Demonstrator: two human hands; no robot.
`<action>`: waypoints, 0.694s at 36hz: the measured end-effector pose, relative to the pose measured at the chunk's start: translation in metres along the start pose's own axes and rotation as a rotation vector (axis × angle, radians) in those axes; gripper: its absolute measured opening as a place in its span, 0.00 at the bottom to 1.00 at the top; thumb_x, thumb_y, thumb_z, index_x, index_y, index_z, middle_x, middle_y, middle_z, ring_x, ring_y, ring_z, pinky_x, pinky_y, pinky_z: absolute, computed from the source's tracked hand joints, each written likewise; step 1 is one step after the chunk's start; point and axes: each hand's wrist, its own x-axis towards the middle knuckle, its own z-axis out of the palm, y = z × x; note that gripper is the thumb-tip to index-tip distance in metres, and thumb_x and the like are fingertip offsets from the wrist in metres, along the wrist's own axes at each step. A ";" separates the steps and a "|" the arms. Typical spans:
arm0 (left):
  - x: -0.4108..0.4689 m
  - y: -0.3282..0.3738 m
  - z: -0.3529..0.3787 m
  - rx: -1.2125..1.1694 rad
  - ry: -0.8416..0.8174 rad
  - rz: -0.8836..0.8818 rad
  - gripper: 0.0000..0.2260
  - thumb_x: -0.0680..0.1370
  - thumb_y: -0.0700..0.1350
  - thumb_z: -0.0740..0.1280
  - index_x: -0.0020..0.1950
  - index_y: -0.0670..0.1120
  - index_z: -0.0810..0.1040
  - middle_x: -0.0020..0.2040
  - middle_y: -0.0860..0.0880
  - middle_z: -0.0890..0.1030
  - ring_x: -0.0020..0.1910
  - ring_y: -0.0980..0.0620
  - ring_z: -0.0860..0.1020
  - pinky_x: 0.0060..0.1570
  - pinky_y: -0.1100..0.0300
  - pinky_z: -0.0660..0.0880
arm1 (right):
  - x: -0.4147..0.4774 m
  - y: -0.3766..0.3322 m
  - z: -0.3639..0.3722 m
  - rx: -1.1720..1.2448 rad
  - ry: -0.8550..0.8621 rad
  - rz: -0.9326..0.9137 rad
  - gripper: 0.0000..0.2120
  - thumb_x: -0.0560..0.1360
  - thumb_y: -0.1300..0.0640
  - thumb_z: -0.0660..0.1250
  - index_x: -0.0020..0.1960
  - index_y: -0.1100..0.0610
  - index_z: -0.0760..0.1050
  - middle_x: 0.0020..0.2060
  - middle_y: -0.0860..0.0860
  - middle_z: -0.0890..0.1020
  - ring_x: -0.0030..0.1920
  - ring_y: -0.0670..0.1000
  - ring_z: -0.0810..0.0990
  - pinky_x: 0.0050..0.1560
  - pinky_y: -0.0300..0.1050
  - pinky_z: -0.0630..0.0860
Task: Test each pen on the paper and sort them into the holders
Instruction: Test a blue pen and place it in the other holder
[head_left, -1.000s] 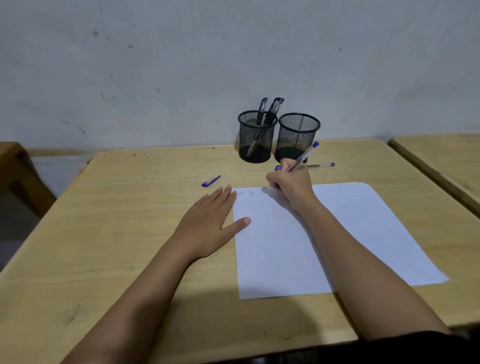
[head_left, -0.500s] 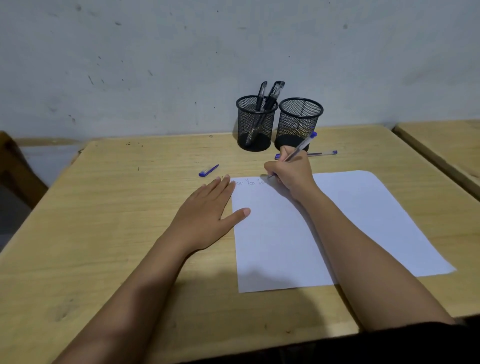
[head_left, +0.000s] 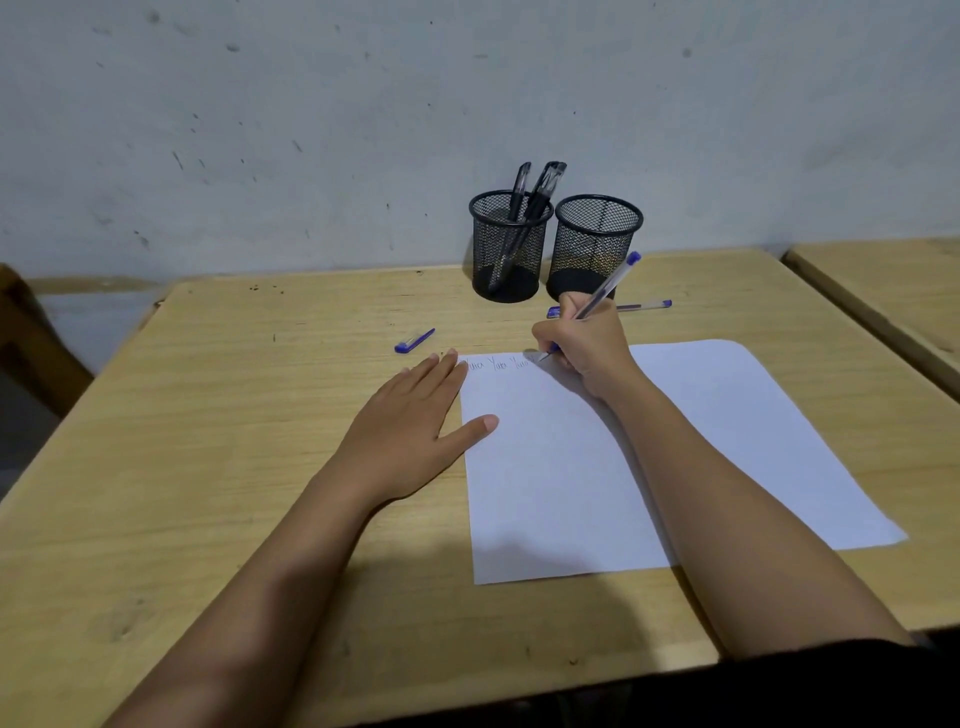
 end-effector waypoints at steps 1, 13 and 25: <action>0.000 0.000 0.000 0.002 0.000 0.000 0.32 0.78 0.64 0.50 0.77 0.52 0.48 0.78 0.56 0.46 0.76 0.60 0.43 0.73 0.61 0.43 | 0.000 0.000 0.000 -0.003 -0.008 0.000 0.20 0.59 0.74 0.63 0.26 0.56 0.56 0.25 0.52 0.59 0.23 0.47 0.57 0.24 0.36 0.56; 0.000 0.000 -0.001 0.009 0.003 -0.004 0.32 0.77 0.64 0.50 0.77 0.52 0.48 0.78 0.57 0.46 0.76 0.60 0.44 0.72 0.63 0.43 | 0.003 0.002 0.000 -0.046 -0.045 -0.001 0.14 0.56 0.71 0.64 0.27 0.60 0.59 0.28 0.55 0.58 0.29 0.51 0.56 0.29 0.41 0.55; 0.001 0.000 0.000 0.015 0.005 0.000 0.32 0.77 0.64 0.50 0.77 0.52 0.48 0.78 0.56 0.46 0.76 0.60 0.44 0.72 0.62 0.43 | 0.002 0.002 -0.001 -0.004 -0.012 0.004 0.21 0.59 0.74 0.63 0.26 0.54 0.55 0.25 0.51 0.58 0.26 0.49 0.56 0.27 0.37 0.55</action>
